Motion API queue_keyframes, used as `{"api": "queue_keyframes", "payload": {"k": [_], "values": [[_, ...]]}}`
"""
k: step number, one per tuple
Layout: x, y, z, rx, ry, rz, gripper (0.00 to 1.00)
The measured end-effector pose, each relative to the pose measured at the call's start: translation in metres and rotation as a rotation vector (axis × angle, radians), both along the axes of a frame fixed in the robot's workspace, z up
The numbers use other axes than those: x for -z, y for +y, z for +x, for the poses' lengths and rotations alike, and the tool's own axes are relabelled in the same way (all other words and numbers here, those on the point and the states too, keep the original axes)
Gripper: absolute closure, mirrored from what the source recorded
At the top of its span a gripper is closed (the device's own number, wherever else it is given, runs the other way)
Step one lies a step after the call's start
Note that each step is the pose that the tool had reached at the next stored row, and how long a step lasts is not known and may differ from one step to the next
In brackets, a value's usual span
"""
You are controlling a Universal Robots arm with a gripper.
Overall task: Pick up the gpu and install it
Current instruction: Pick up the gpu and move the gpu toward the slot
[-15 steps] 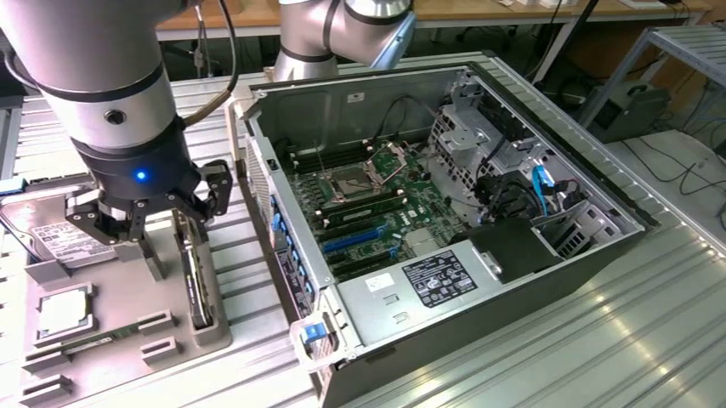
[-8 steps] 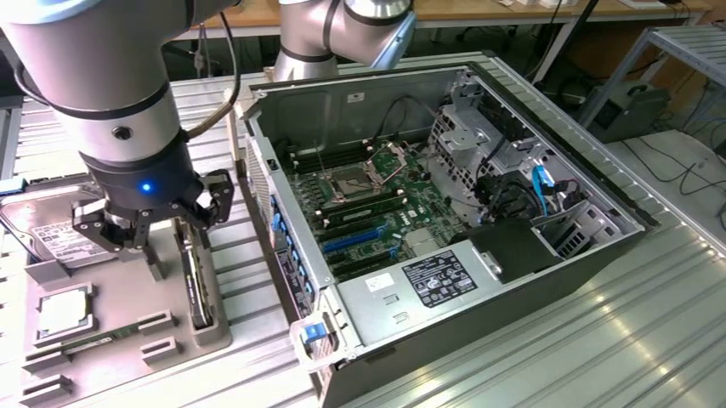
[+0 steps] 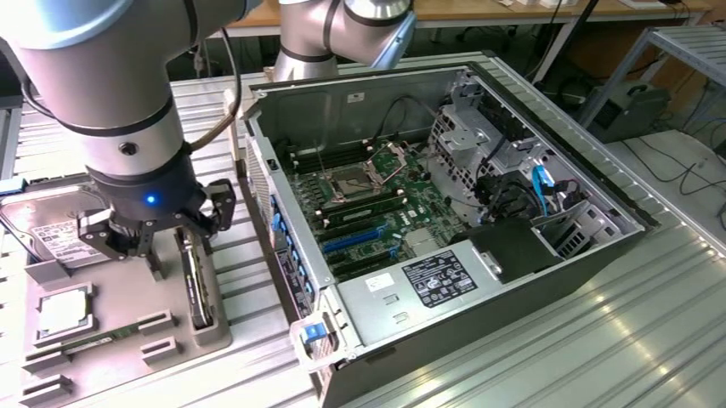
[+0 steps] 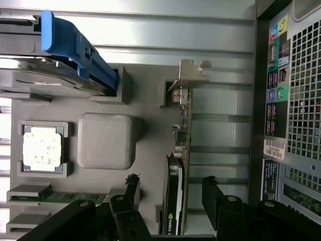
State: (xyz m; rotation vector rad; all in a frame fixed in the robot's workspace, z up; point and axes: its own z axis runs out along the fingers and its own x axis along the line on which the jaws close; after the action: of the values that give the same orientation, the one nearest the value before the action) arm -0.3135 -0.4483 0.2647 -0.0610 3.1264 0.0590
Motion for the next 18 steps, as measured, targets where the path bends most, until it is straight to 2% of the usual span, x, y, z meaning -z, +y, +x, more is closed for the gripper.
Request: {"api": "queue_keyframes", "payload": {"k": [2, 7, 18], "values": [[0.0025, -0.0018, 0.0, 0.0, -0.0002, 0.0002, 0.38], [0.0123, -0.0028, 0.0, 0.0, 0.0001, -0.0001, 0.38], [0.0324, -0.0028, 0.001, 0.0, -0.0001, 0.0001, 0.38]]}}
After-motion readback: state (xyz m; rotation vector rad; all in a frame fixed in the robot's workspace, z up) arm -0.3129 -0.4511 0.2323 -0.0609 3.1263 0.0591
